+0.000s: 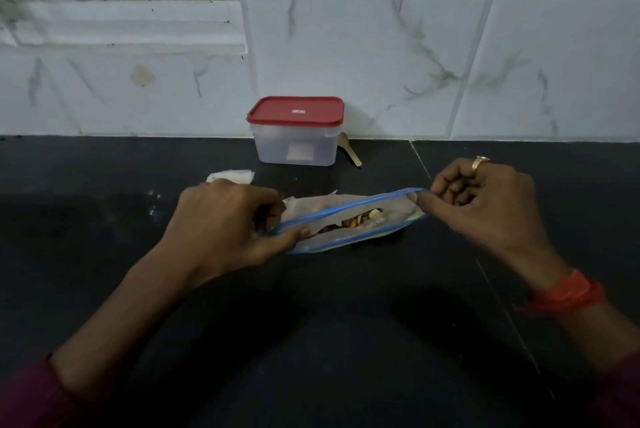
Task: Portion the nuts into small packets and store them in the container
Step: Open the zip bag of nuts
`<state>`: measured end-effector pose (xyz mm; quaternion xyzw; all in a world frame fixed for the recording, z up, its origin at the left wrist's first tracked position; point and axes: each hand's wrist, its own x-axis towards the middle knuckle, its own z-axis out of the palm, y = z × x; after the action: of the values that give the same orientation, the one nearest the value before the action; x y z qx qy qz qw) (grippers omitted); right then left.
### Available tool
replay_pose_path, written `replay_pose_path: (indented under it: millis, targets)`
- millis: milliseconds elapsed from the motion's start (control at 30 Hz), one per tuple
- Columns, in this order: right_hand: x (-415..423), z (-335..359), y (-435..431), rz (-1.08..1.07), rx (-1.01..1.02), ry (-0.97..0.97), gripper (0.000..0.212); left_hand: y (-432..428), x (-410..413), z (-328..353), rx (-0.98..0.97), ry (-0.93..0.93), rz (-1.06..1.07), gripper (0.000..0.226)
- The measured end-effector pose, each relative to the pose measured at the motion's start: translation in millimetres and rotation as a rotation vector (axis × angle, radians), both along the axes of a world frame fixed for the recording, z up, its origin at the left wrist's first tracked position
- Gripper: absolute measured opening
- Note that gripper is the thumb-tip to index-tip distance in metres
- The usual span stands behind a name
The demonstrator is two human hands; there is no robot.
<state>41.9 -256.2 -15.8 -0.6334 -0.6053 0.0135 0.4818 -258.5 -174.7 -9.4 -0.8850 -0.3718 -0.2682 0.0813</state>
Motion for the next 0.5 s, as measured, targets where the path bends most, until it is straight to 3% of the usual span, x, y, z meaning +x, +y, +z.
replay_pose_path:
  millis: [167,267,500]
  targets:
    - [0.5,11.6,8.5,-0.136,0.008,0.144,0.025,3.8,3.8,21.1,-0.219,-0.334,0.063,0.030]
    - [-8.3,22.5,17.2,-0.107,0.018,0.315,0.027,3.4,21.2,27.3,-0.328,-0.550,0.048,0.027]
    - [-32.7,26.0,37.0,-0.029,-0.028,0.468,0.018,17.8,71.4,13.9,-0.818,-1.001,-0.059,0.017]
